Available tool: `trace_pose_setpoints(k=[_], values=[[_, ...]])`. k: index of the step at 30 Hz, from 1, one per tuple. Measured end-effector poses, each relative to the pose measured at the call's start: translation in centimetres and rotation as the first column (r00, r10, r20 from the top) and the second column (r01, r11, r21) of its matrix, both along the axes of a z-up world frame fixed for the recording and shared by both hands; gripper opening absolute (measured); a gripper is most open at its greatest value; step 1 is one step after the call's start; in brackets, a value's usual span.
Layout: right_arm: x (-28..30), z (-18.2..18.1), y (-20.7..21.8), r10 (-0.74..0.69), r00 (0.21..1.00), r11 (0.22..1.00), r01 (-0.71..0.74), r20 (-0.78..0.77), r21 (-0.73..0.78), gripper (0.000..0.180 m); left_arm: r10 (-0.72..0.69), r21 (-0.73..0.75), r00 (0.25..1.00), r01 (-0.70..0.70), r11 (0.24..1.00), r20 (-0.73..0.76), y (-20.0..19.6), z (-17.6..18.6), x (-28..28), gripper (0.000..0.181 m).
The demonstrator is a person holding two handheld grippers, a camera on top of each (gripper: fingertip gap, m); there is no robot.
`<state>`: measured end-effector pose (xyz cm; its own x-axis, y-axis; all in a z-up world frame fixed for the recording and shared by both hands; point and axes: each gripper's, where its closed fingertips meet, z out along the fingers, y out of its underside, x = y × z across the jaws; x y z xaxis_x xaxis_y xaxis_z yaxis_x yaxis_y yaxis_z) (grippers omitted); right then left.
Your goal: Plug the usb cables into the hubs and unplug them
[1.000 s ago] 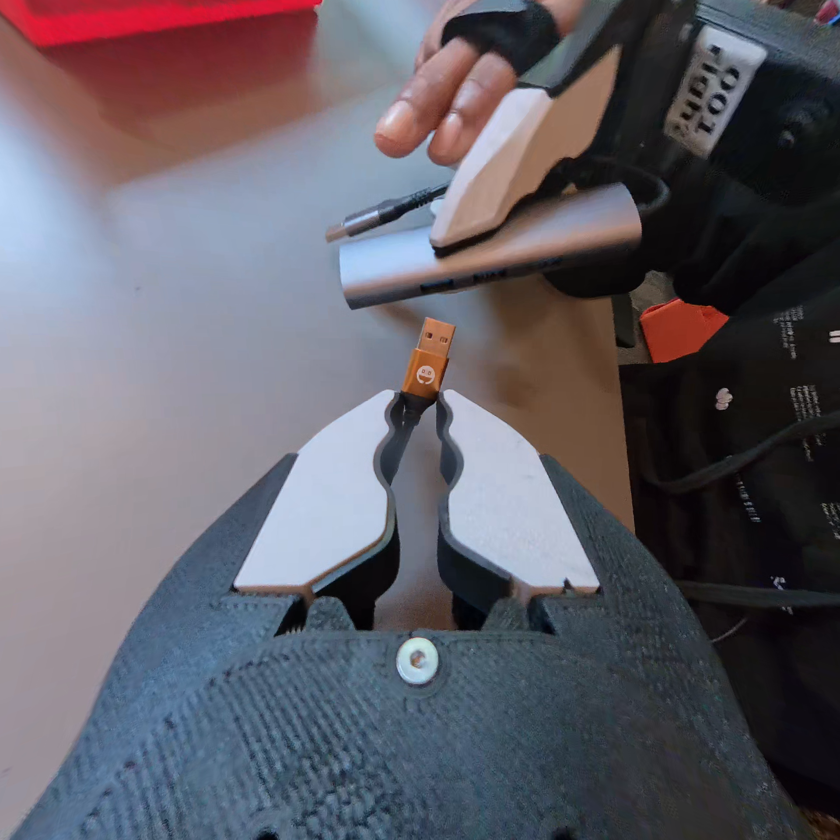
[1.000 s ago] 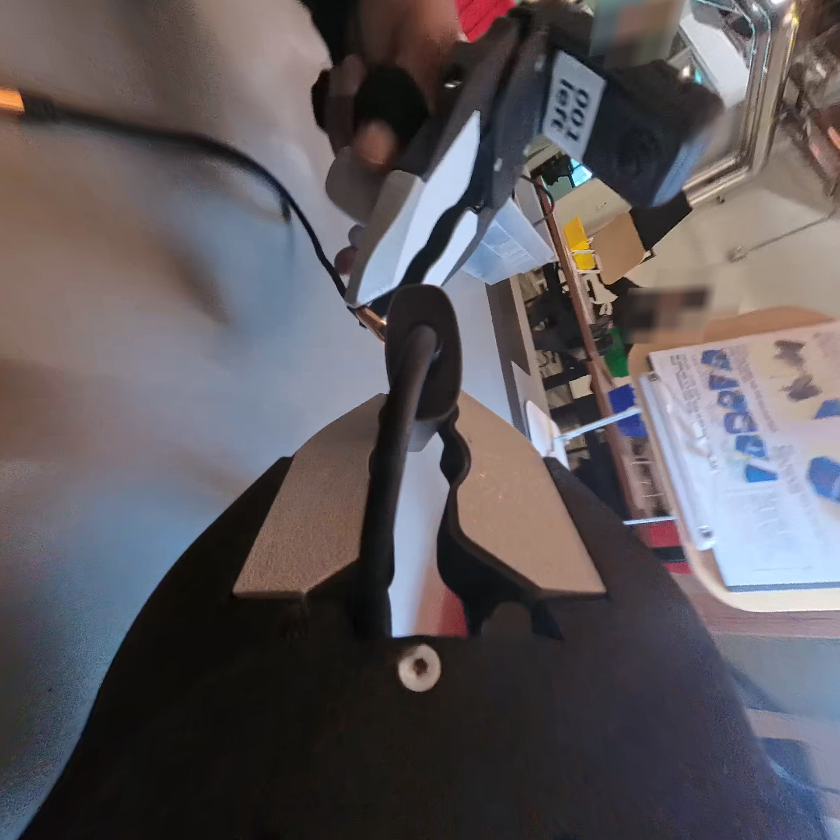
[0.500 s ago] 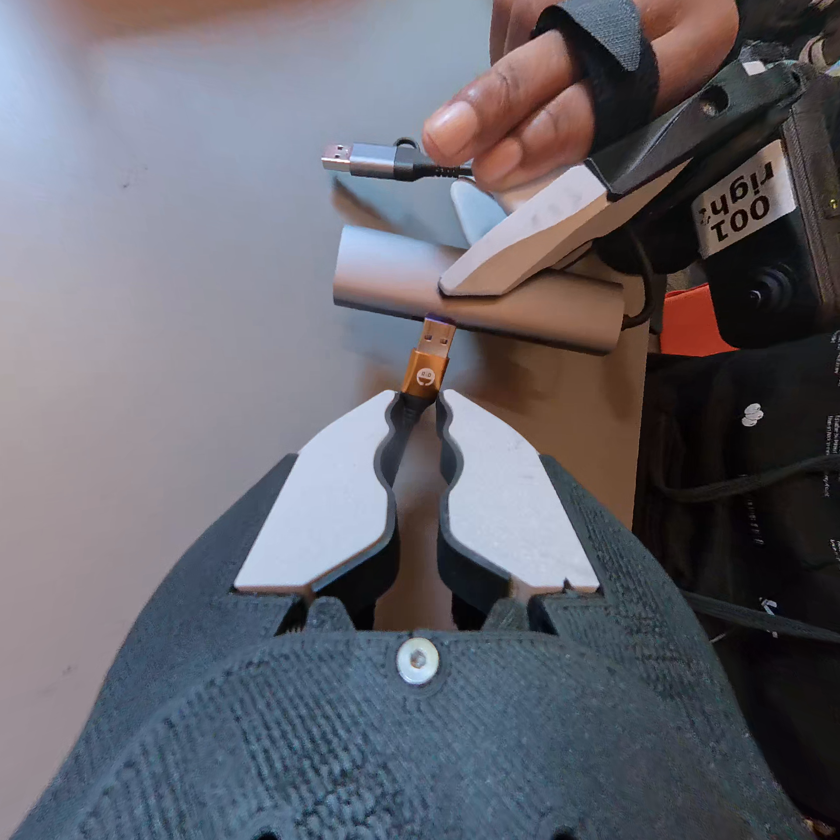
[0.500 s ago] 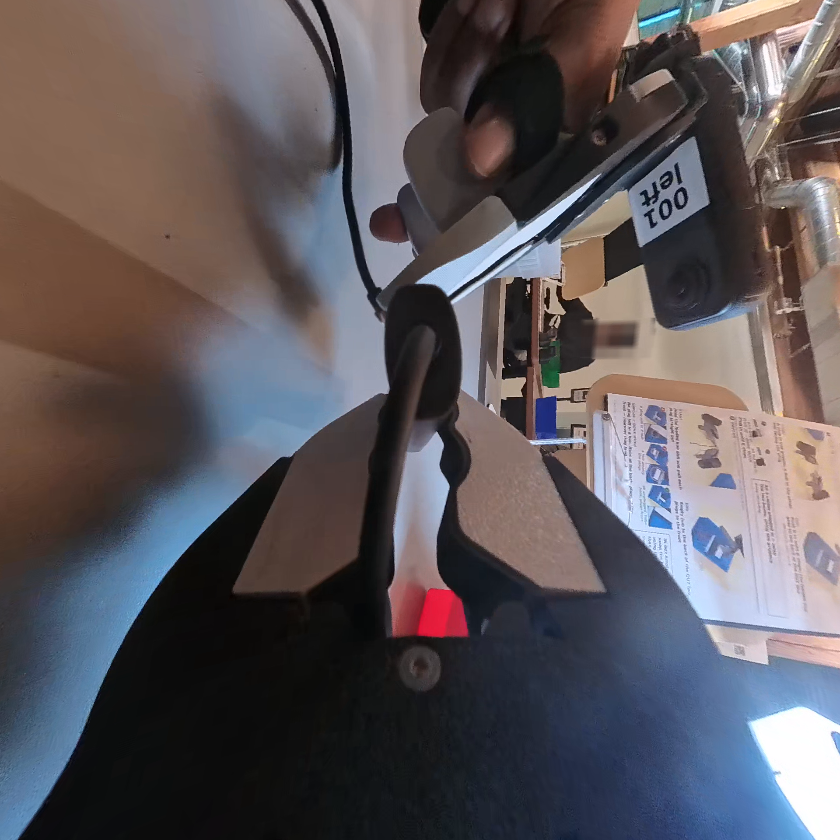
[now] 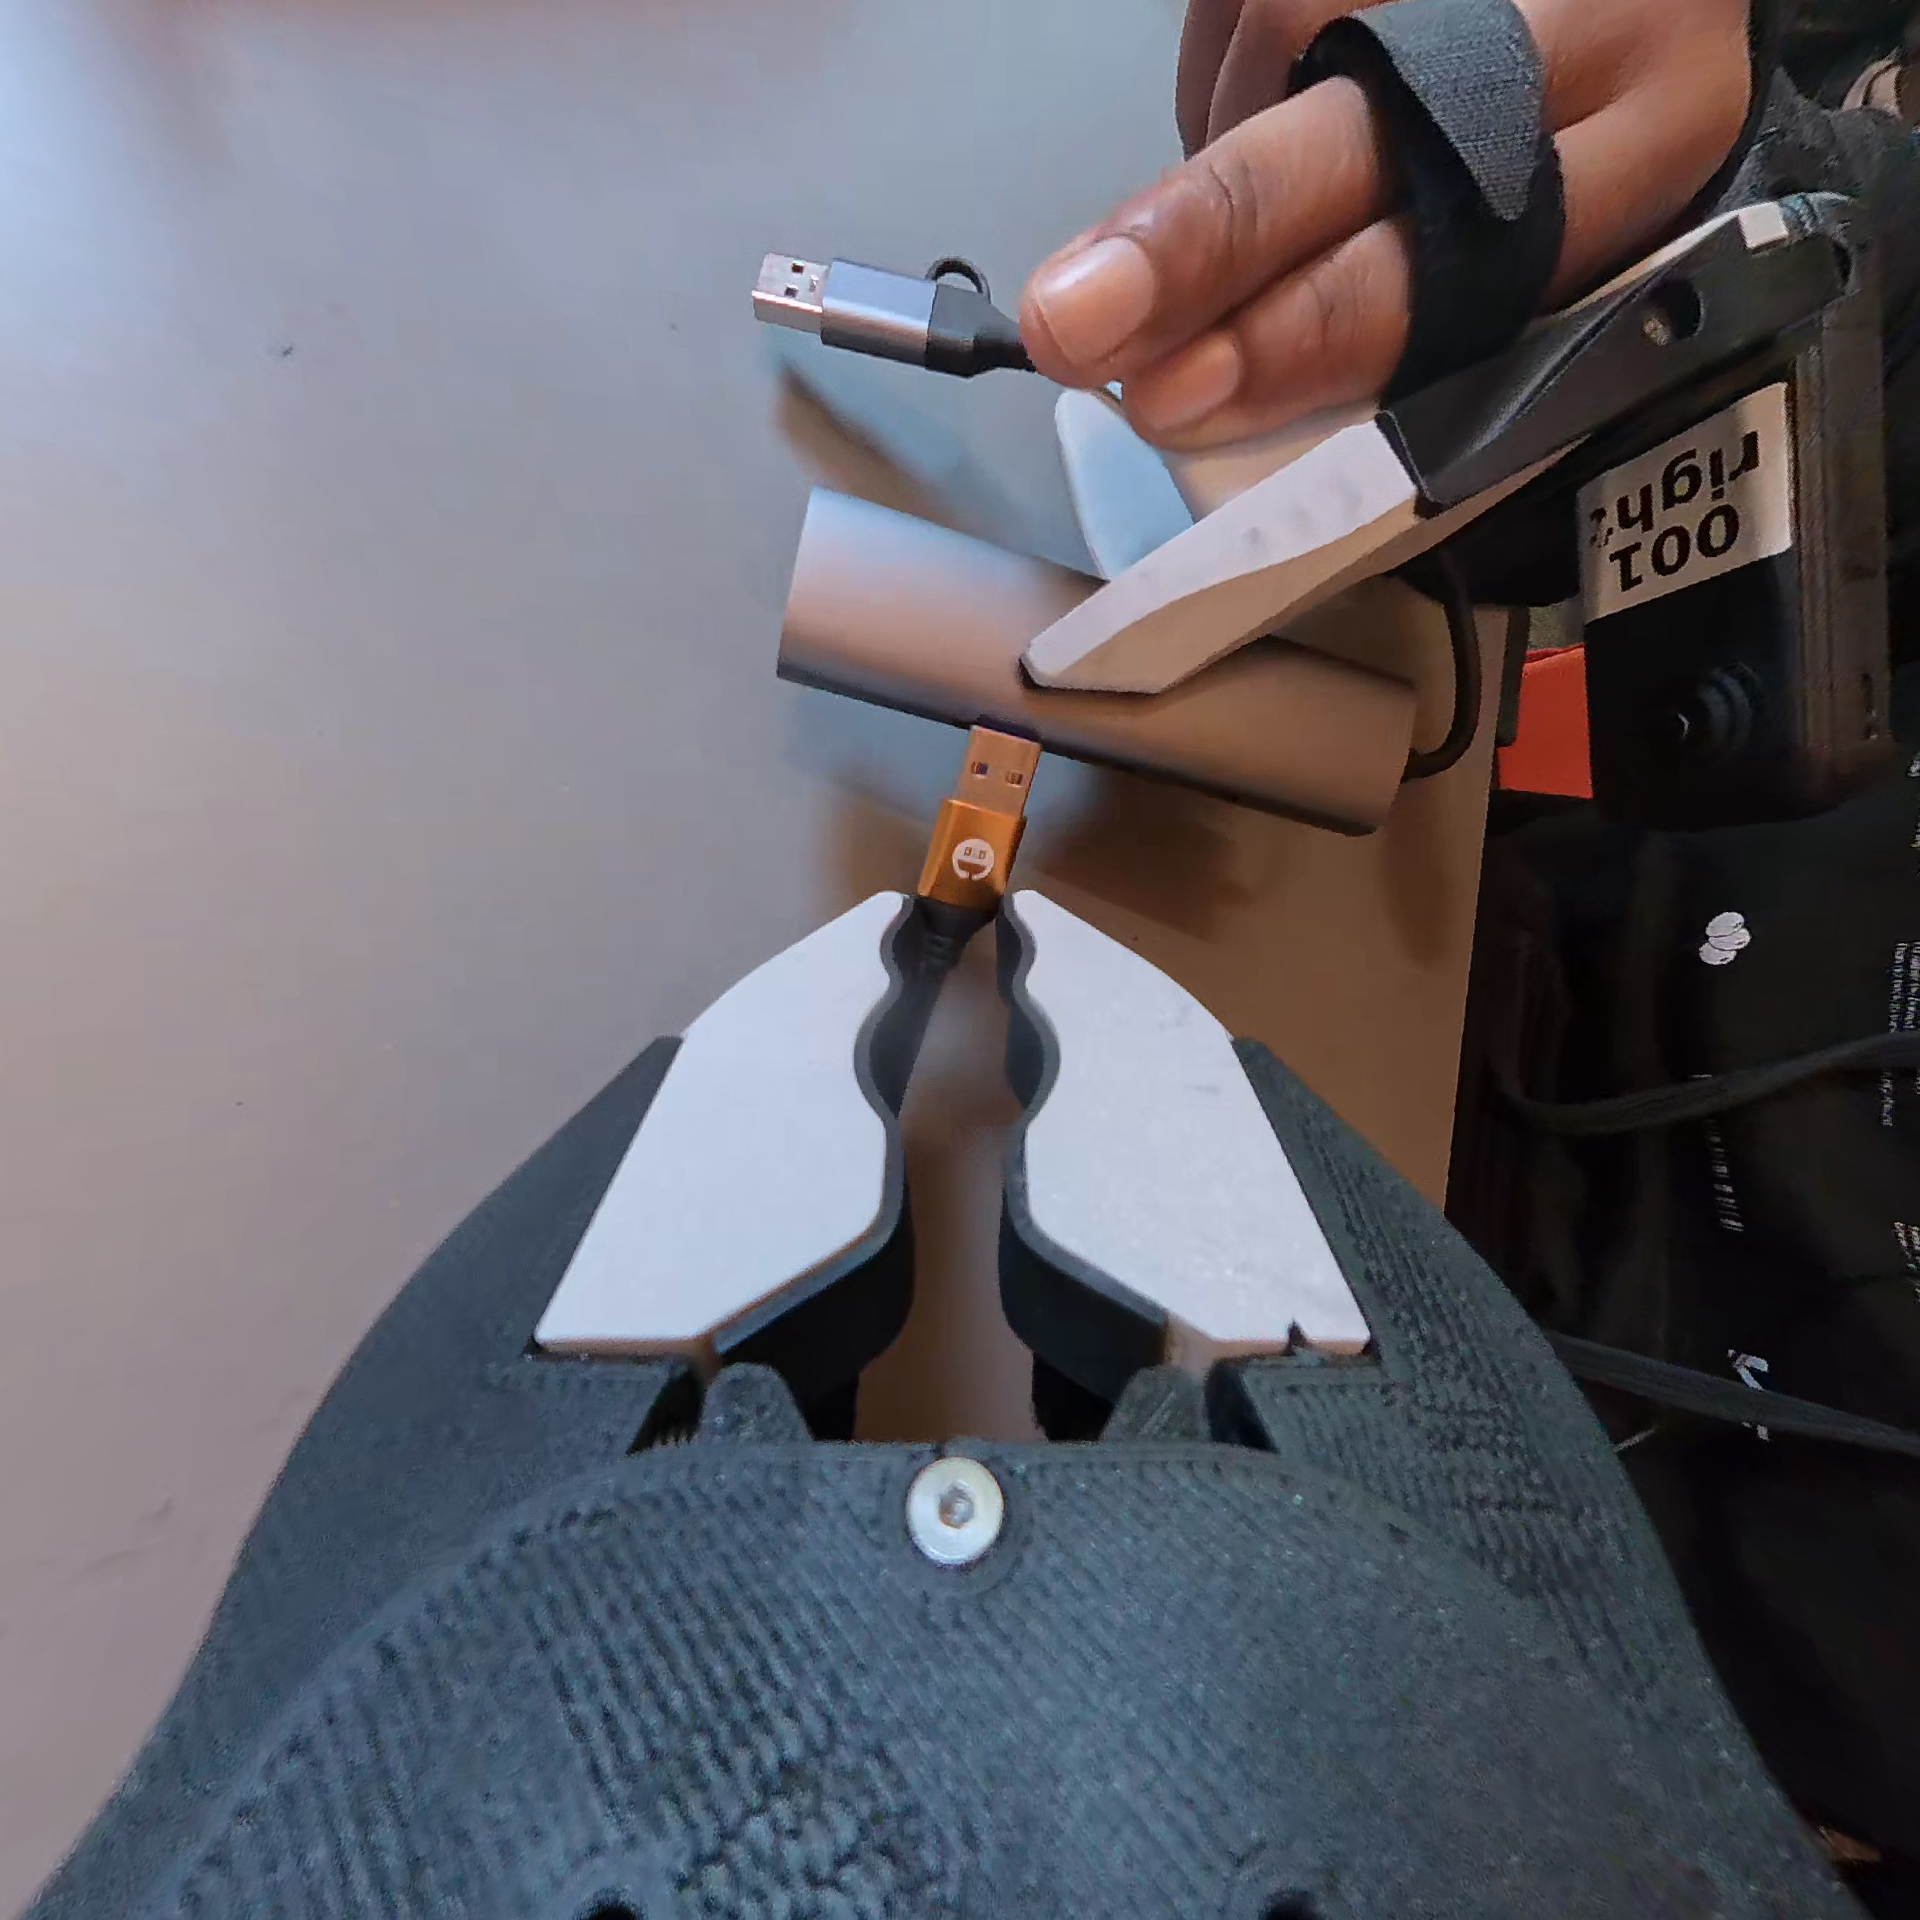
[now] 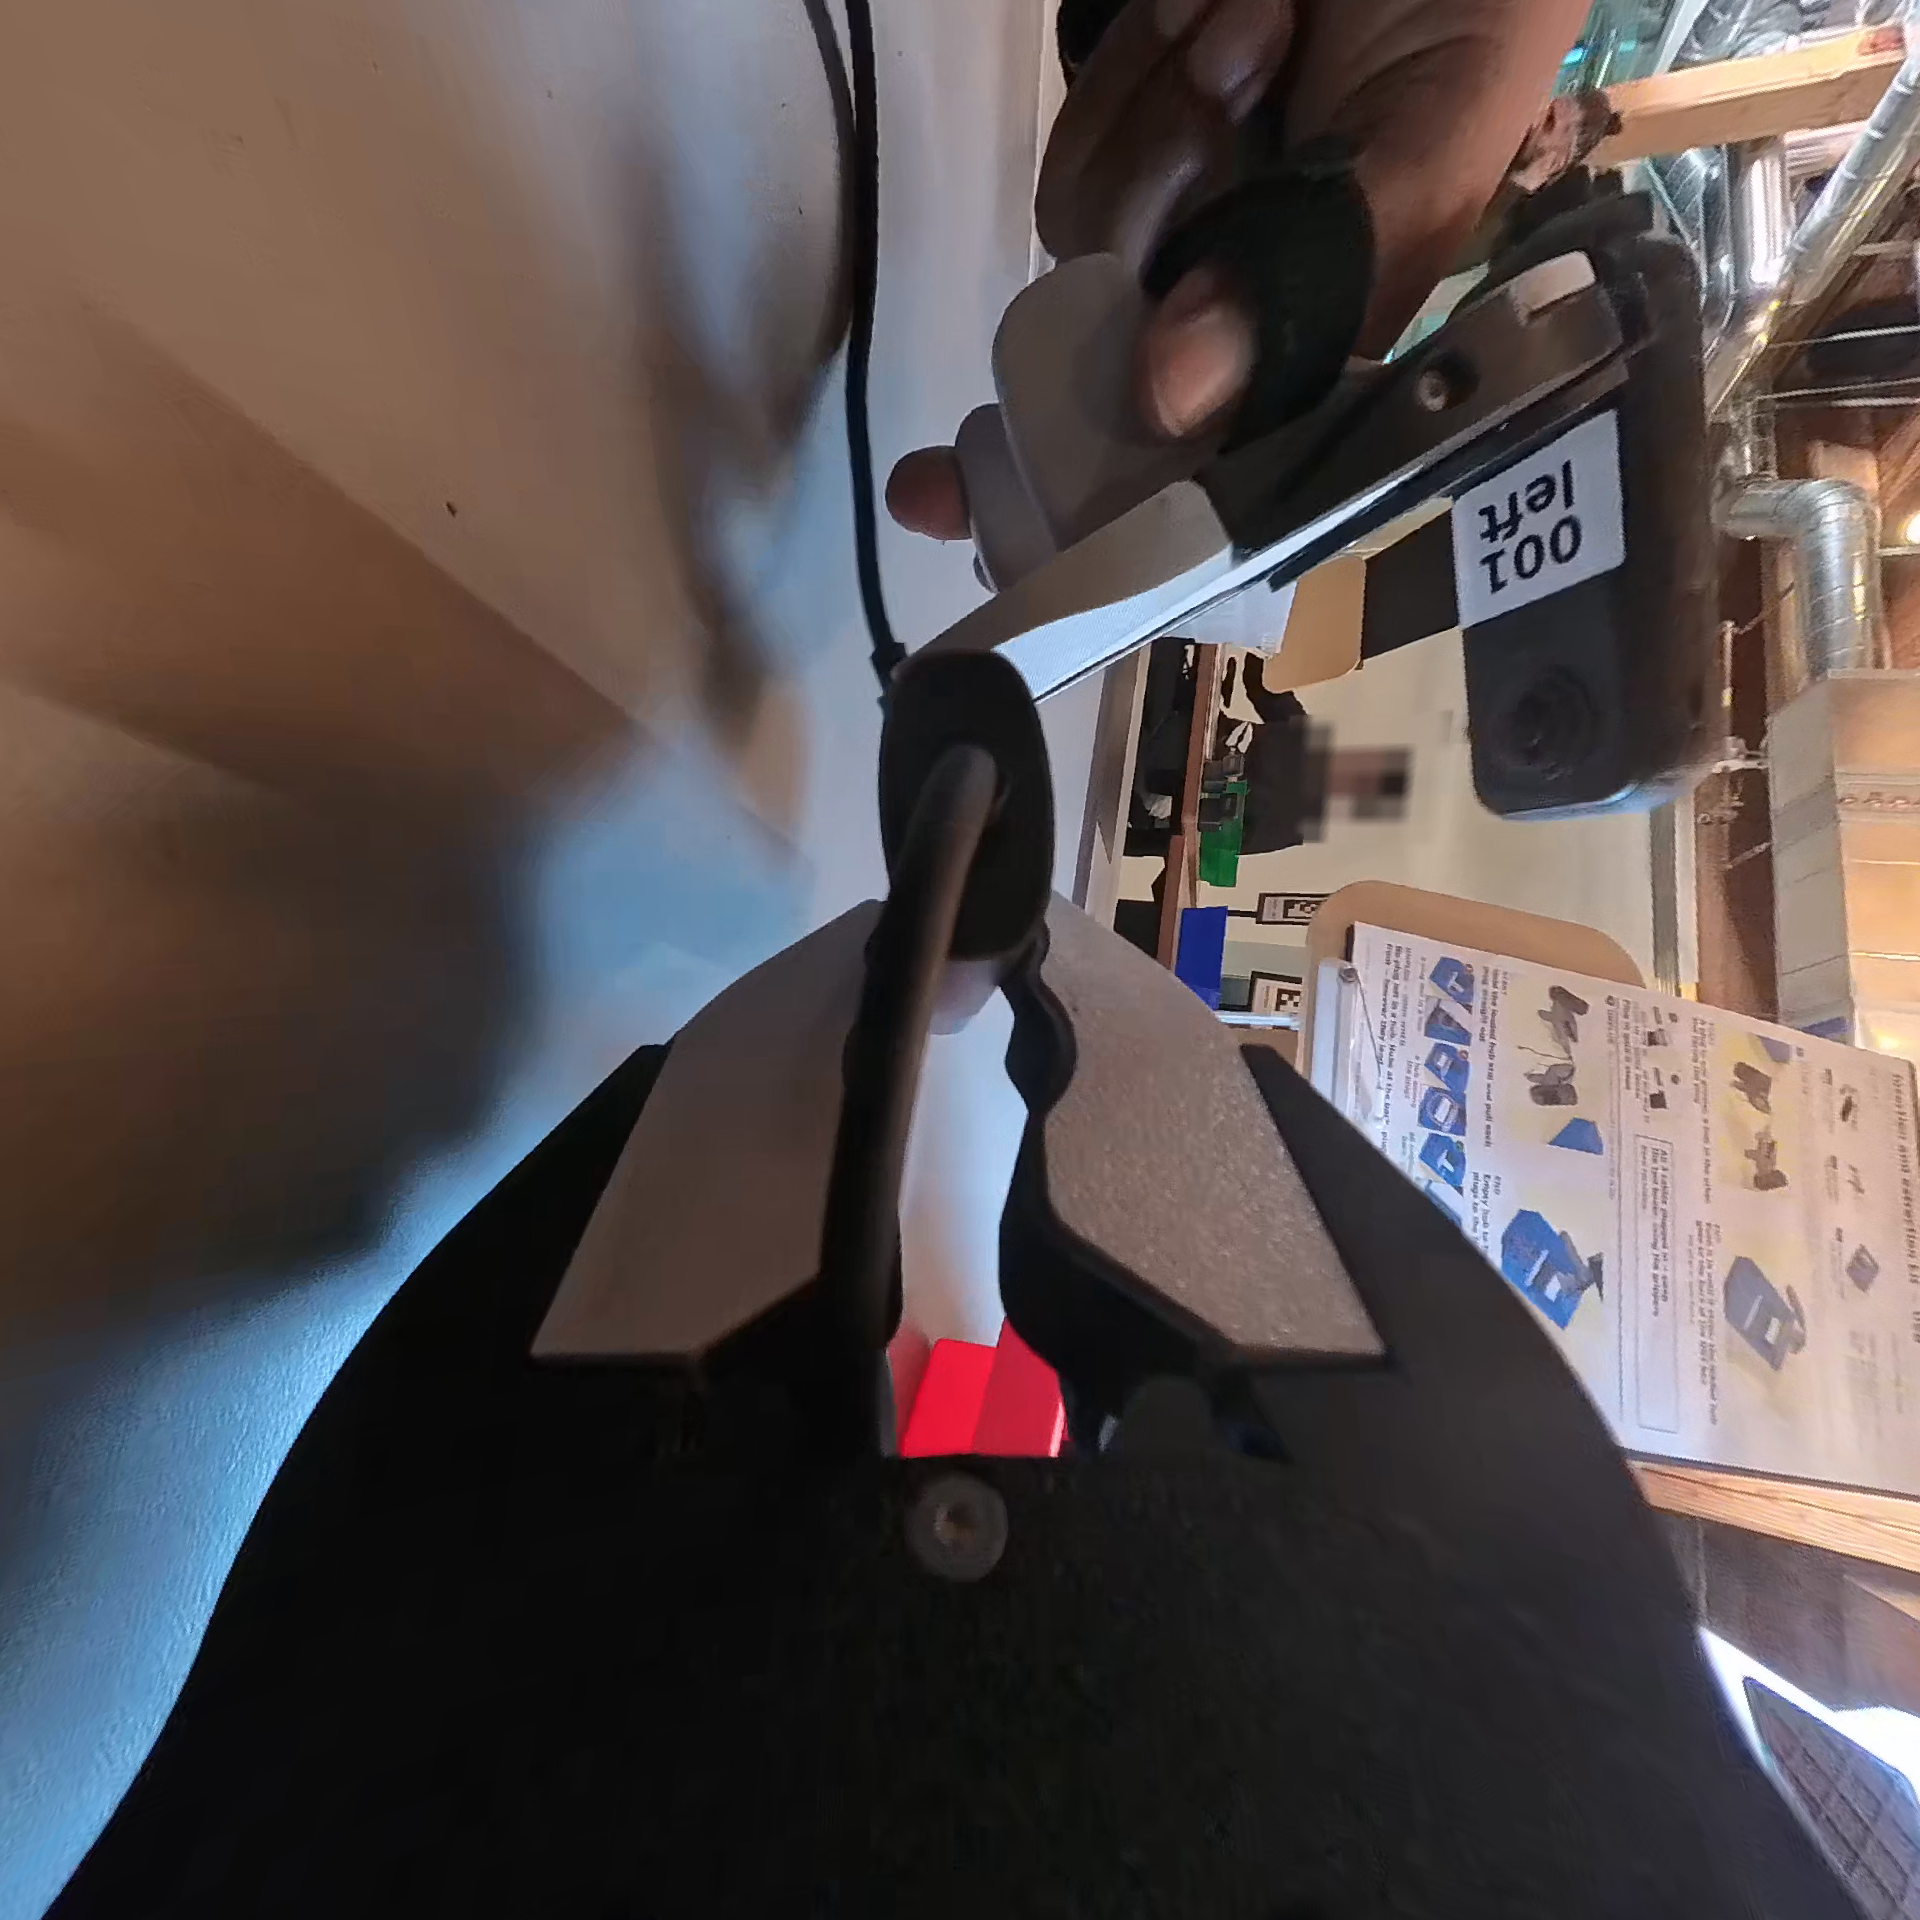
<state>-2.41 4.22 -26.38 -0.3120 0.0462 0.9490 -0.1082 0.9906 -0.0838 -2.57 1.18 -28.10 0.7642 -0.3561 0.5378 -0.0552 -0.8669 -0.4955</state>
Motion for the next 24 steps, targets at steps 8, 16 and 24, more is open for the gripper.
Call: trace_pose_setpoints(k=[8, 16, 24], values=[[-0.06, -0.22, -0.06, -0.004, 1.000, 1.000, 0.004, 0.009, 0.027, 0.018, -0.009, -0.010, 1.000, 0.009, 1.000, -0.013, -0.14, -0.33, -0.05, 0.014], [0.00, -0.30, -0.36, 0.004, 1.000, 0.999, -0.004, 0.008, 0.041, 0.018, -0.008, -0.015, 1.000, 0.008, 1.000, -0.029, -0.17, -0.53, -0.20, 0.014], [0.38, 0.44, -0.96, 0.032, 0.999, 0.999, -0.032, -0.007, -0.007, 0.018, -0.038, 0.025, 0.999, 0.038, 0.999, -0.009, -0.26, 0.32, 0.29, 0.014]])
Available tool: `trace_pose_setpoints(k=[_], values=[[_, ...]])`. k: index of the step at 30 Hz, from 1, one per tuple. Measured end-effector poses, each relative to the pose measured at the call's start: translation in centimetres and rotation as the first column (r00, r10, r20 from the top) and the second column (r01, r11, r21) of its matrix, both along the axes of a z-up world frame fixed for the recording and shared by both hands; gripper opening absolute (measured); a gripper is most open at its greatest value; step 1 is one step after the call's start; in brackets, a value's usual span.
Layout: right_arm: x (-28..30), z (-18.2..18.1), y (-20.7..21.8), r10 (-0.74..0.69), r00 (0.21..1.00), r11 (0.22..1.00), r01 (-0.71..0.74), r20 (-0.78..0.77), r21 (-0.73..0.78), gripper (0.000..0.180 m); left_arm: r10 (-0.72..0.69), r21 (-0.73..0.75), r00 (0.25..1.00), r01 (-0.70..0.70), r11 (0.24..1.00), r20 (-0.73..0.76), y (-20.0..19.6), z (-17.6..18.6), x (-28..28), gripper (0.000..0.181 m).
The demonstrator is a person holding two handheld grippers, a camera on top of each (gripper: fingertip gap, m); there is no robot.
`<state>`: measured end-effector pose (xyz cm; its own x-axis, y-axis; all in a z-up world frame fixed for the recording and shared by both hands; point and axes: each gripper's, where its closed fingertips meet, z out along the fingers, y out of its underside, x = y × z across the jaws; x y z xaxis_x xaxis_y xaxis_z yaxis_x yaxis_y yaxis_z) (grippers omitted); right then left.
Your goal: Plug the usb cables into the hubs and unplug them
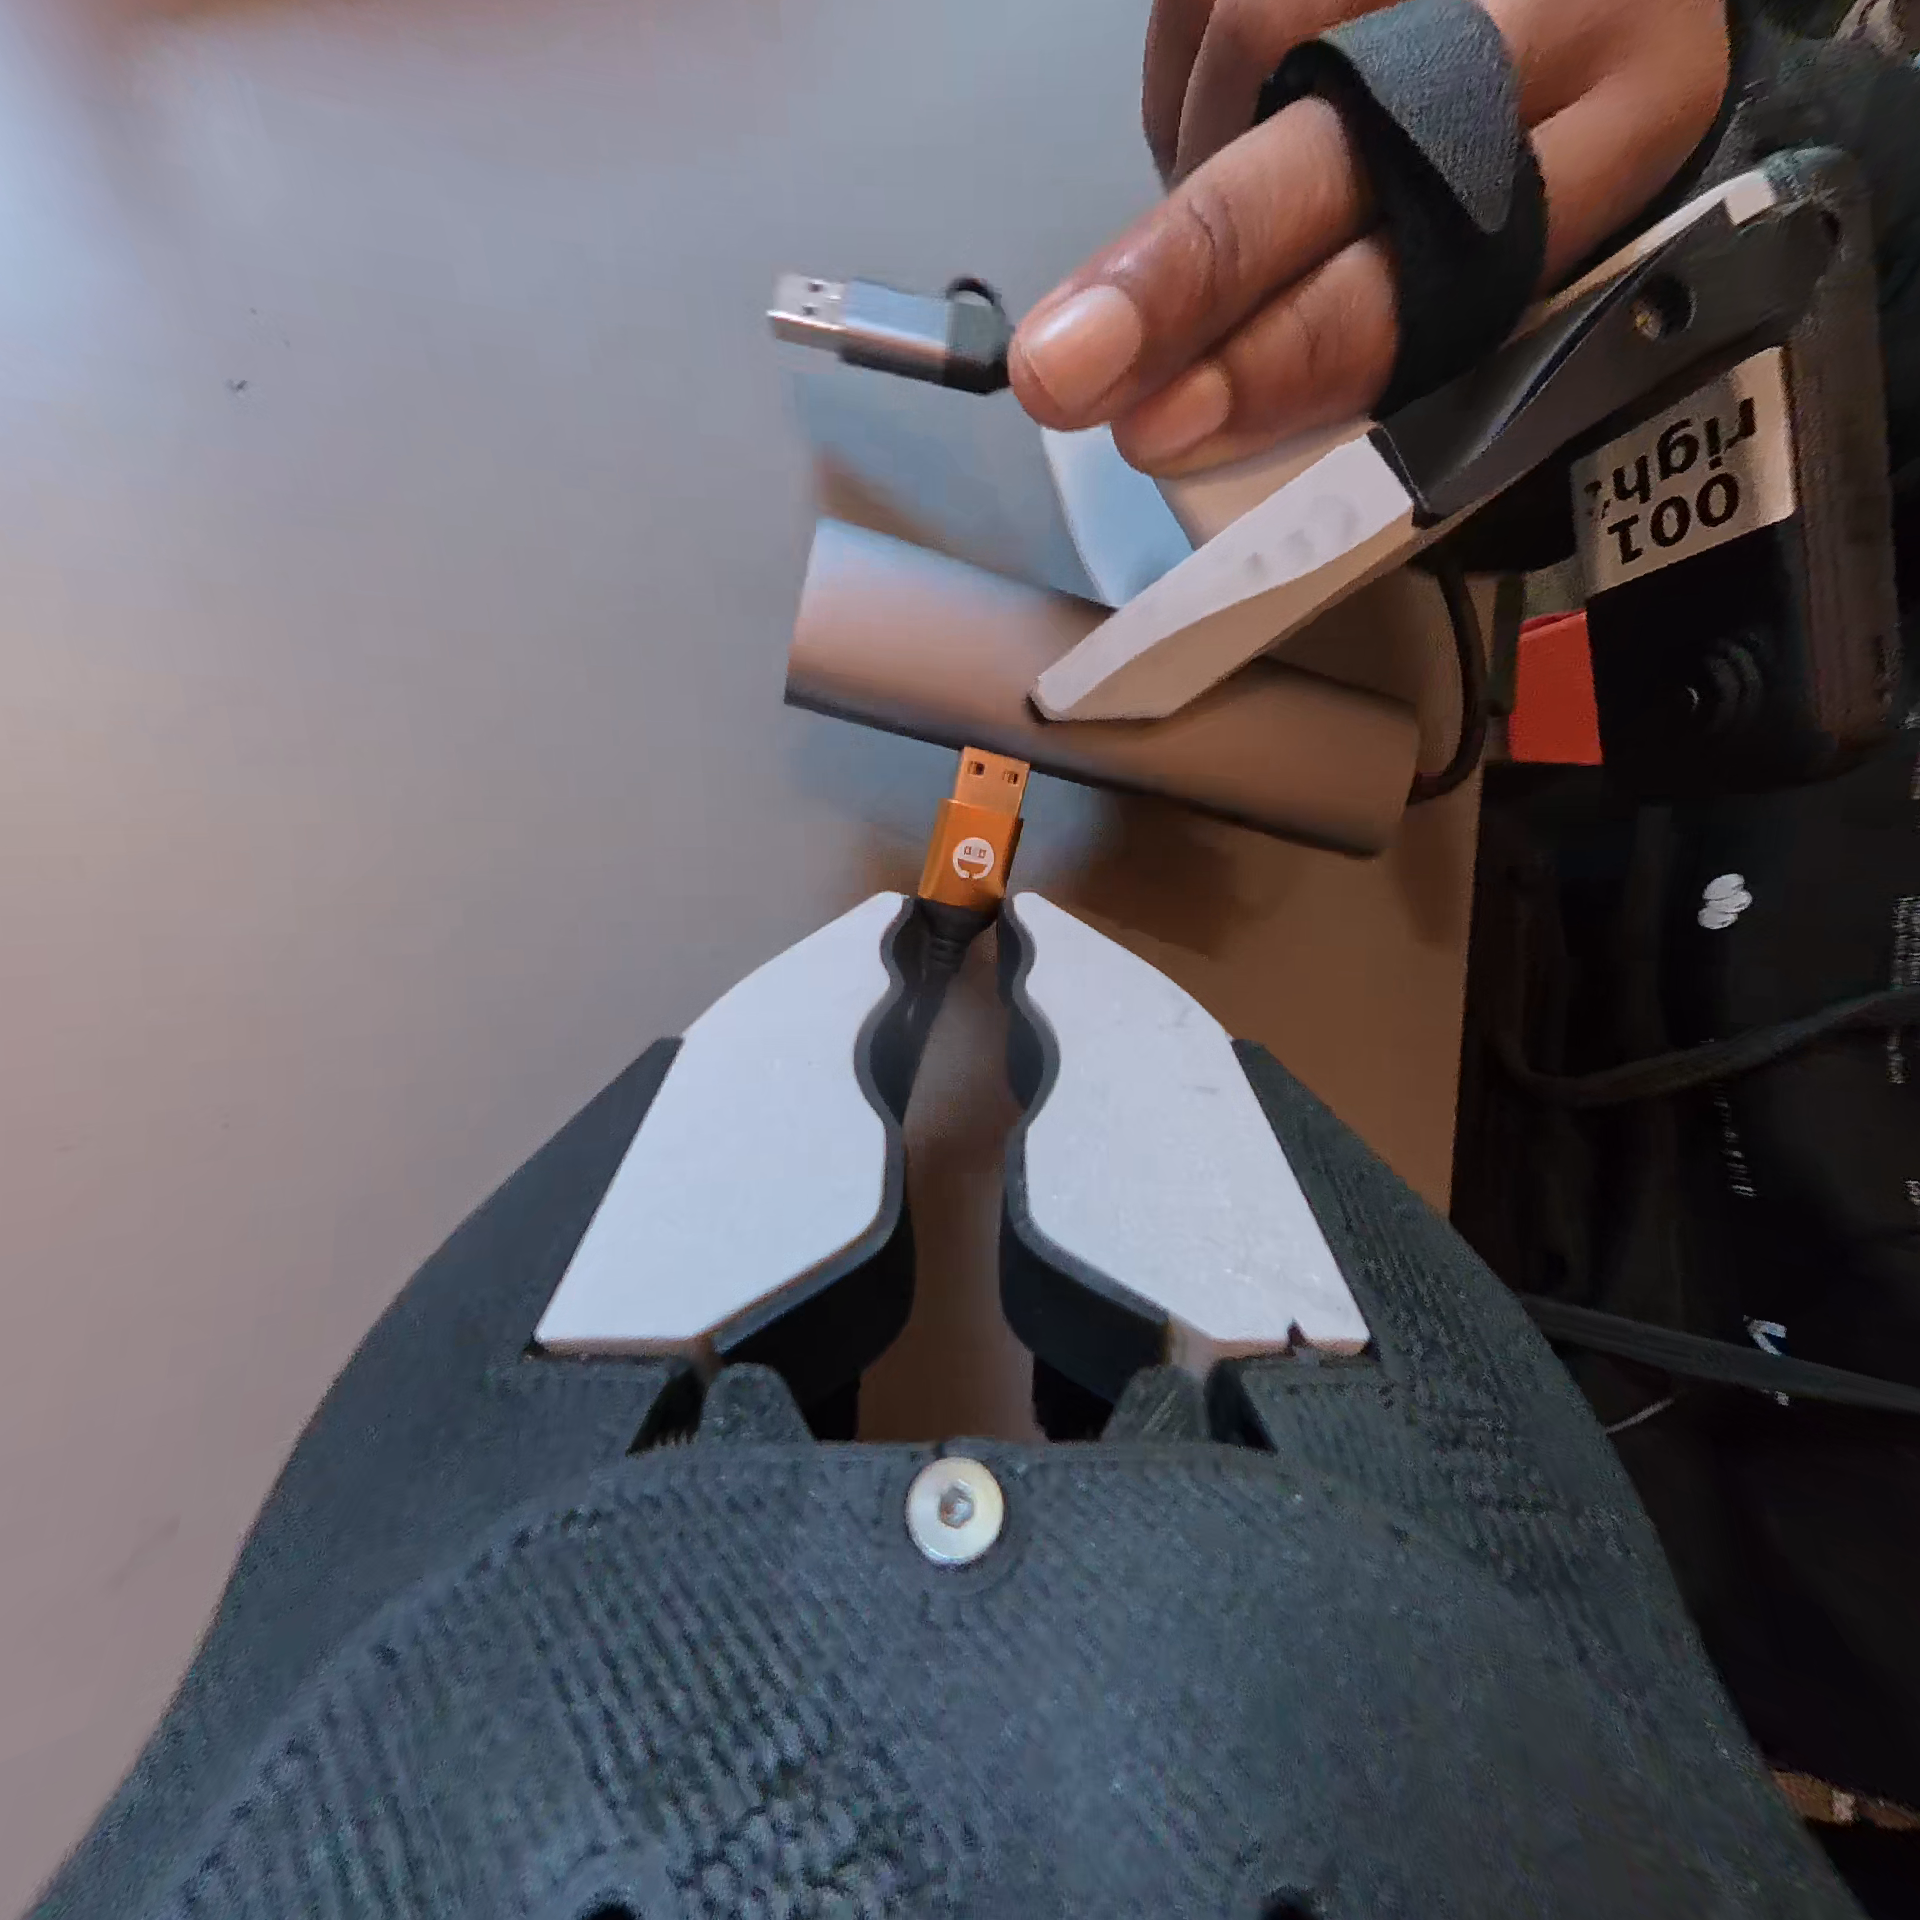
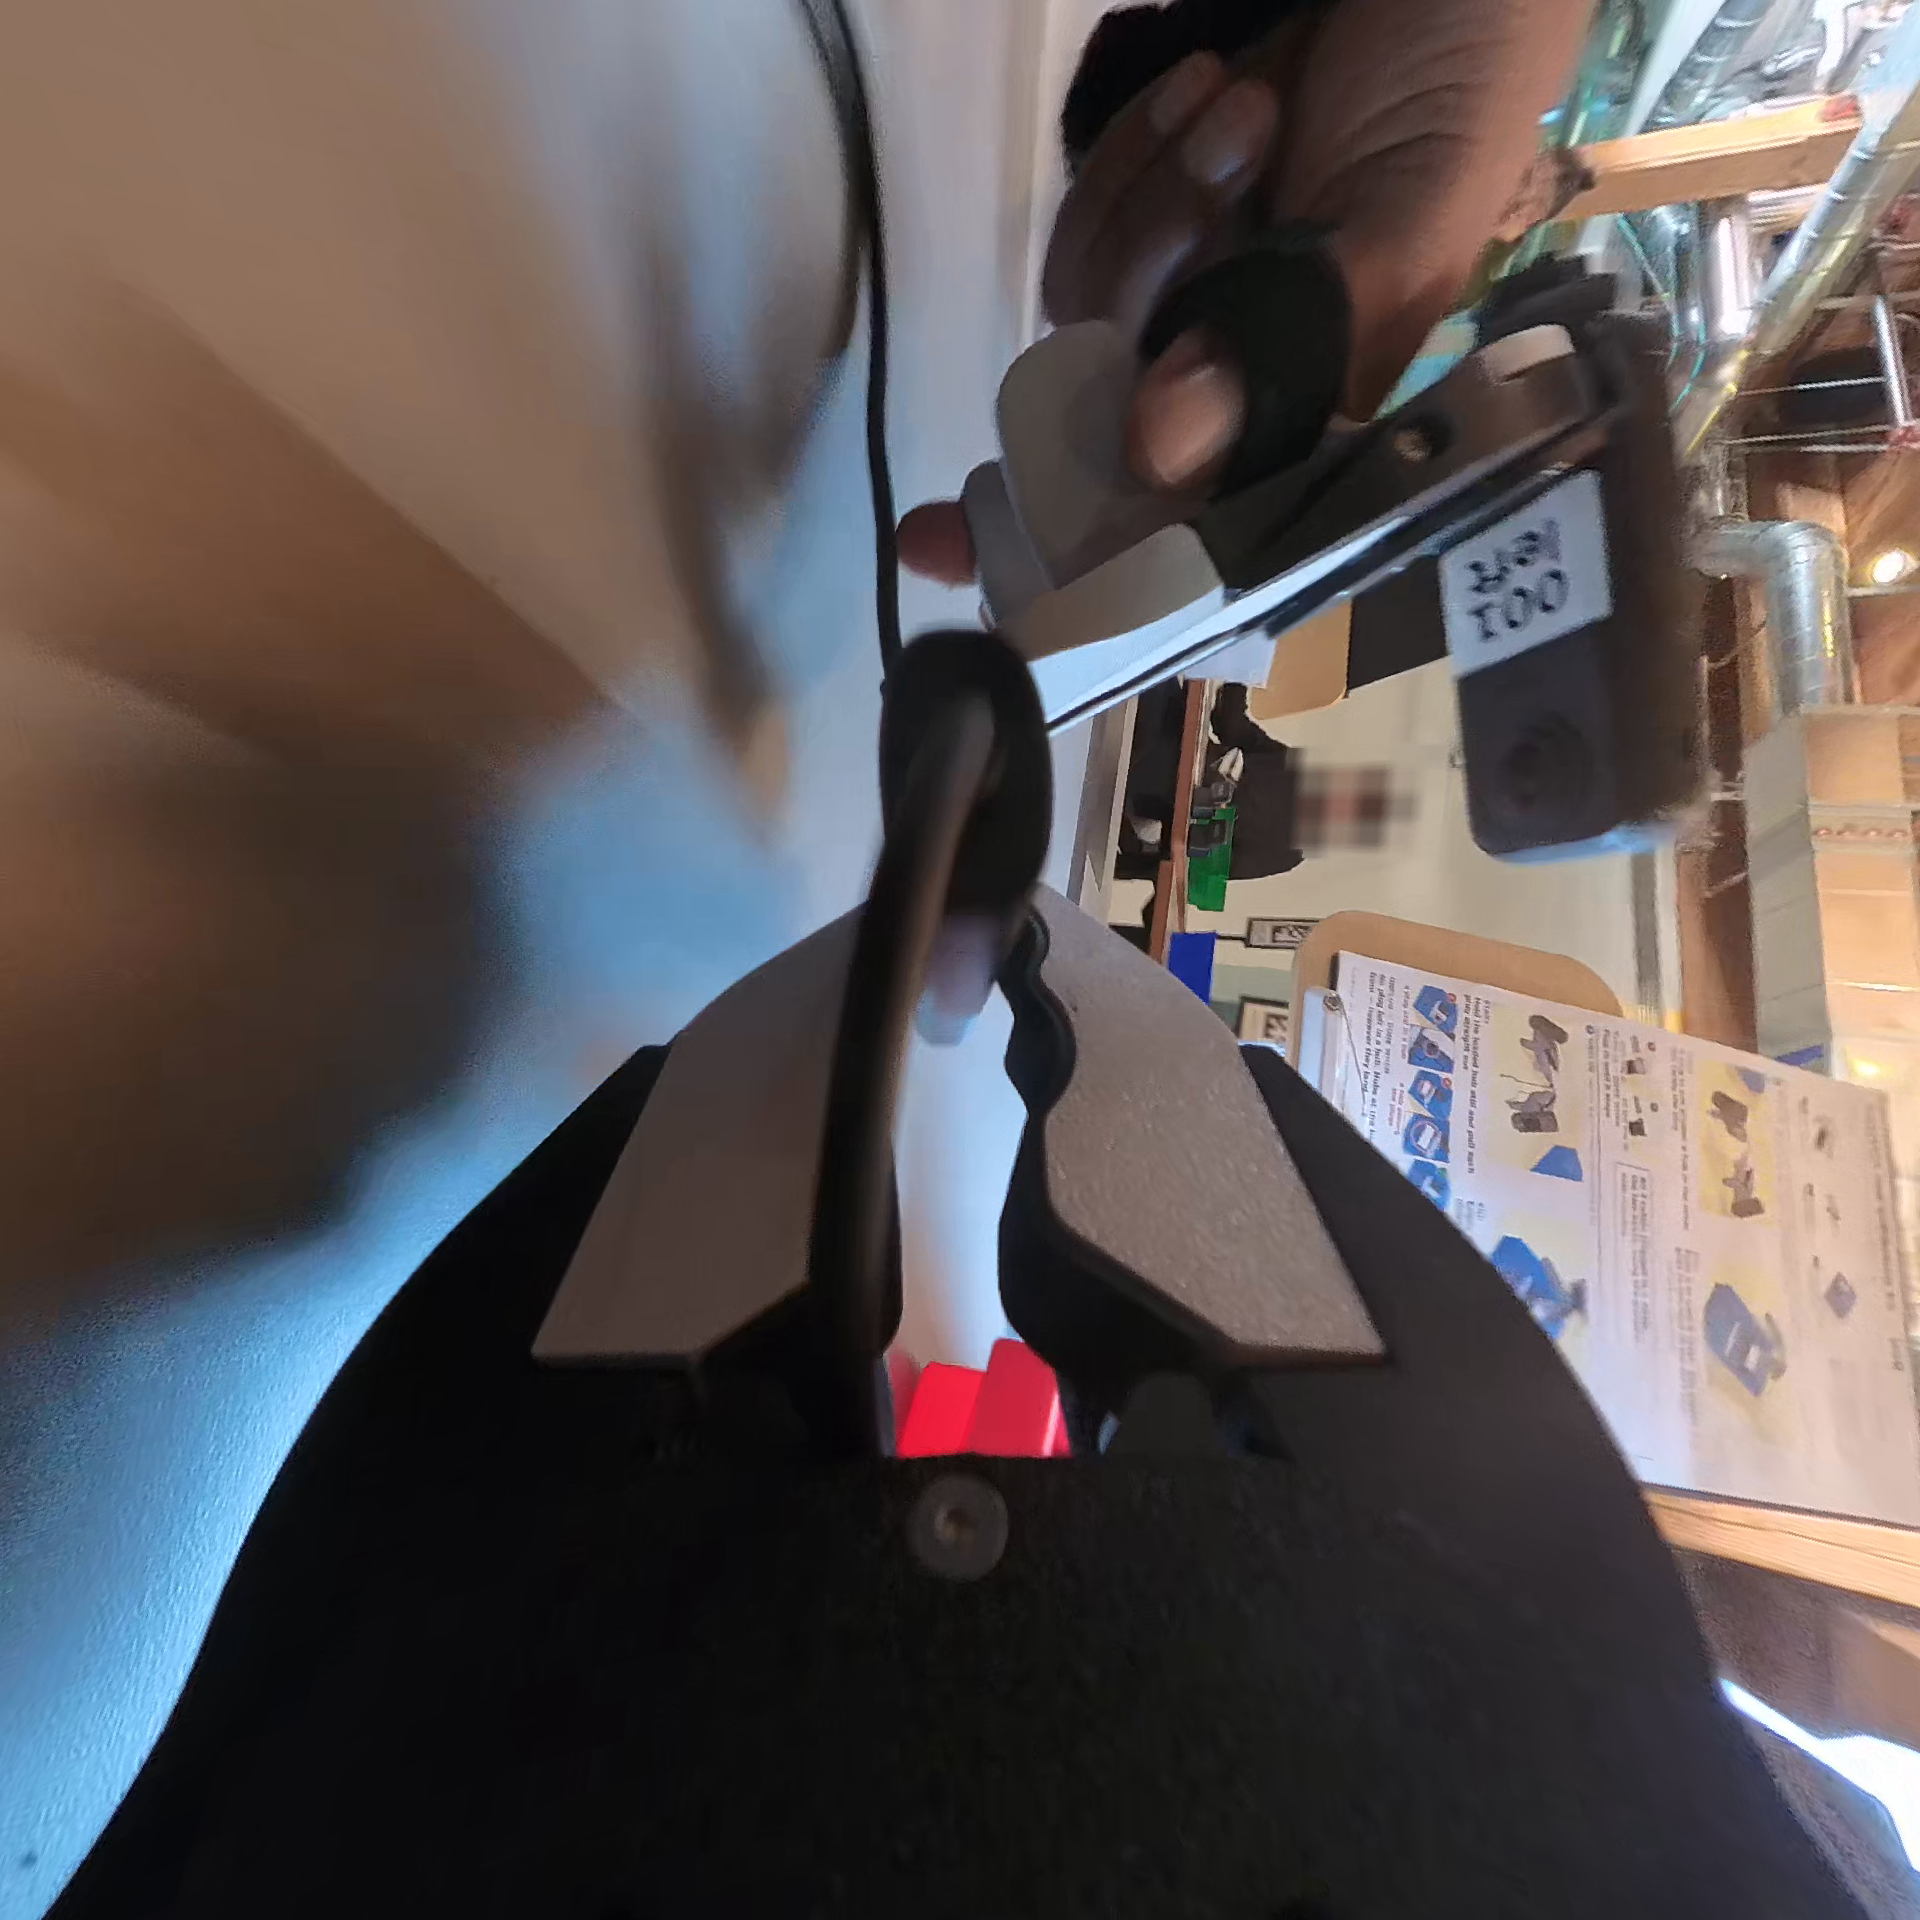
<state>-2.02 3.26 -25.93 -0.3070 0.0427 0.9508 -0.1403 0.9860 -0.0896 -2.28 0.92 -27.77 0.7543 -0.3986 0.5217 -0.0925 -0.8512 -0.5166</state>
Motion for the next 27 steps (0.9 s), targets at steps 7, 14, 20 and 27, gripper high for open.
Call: trace_pose_setpoints(k=[7, 14, 20, 27], values=[[0.6, -0.9, -1.1, 0.064, 0.994, 0.997, -0.060, 0.087, -0.052, 0.018, -0.050, 0.020, 0.997, 0.051, 0.999, -0.052, -0.1, -0.7, 0.0, 0.014], [0.0, -1.4, 0.4, -0.043, 0.993, 0.996, 0.052, 0.114, -0.074, 0.019, -0.068, 0.028, 0.998, 0.068, 0.997, 0.010, -0.2, 0.1, 1.0, 0.014], [0.9, -1.7, -0.6, 0.018, 0.989, 0.998, -0.008, 0.148, -0.070, 0.018, -0.123, 0.049, 0.992, 0.121, 0.991, 0.027, -0.8, 0.6, 1.7, 0.013], [1.6, -0.5, -1.4, 0.078, 0.991, 0.988, -0.062, 0.107, -0.144, 0.018, -0.159, 0.071, 0.980, 0.151, 0.986, 0.120, -1.0, 1.2, 2.5, 0.013]])
